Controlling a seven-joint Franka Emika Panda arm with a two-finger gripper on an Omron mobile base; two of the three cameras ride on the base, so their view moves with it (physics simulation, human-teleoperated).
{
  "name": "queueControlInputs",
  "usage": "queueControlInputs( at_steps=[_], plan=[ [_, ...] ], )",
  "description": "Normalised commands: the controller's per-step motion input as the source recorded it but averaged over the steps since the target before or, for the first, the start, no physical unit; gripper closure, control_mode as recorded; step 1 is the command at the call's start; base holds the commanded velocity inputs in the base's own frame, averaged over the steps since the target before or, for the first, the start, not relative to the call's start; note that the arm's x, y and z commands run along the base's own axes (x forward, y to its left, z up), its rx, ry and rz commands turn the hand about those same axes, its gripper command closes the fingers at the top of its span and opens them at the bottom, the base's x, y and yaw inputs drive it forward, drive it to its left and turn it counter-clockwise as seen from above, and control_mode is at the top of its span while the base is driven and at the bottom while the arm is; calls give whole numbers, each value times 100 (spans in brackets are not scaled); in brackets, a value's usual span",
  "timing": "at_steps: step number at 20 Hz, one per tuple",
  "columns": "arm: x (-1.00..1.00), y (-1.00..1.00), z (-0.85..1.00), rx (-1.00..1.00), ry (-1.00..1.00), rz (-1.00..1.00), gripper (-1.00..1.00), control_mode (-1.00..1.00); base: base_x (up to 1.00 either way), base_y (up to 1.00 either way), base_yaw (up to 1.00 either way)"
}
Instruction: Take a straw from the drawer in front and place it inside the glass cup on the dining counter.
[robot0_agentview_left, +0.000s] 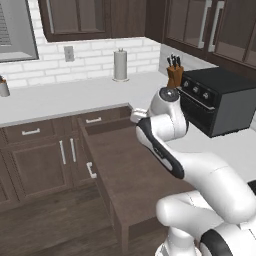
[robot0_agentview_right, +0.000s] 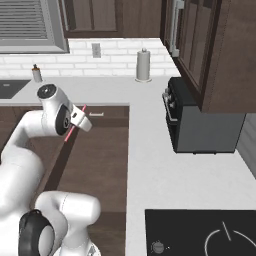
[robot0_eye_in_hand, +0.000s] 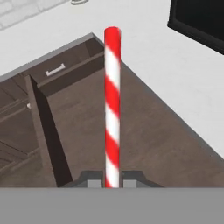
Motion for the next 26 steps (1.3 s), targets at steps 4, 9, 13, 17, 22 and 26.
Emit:
queueControlInputs(
  at_steps=[4, 9, 13, 17, 22, 26],
  plan=[
    [-36, -7, 13, 0, 0, 0, 100, 100, -50, -1, 0],
    [0, 0, 0, 0, 0, 0, 100, 100, -100, 13, 14],
    [0, 0, 0, 0, 0, 0, 100, 100, -90, 62, 61],
    [0, 0, 0, 0, 0, 0, 100, 100, -21, 73, 86],
    [0, 0, 0, 0, 0, 0, 100, 100, -1, 68, 88],
    [0, 0, 0, 0, 0, 0, 100, 100, 0, 61, 84]
  ],
)
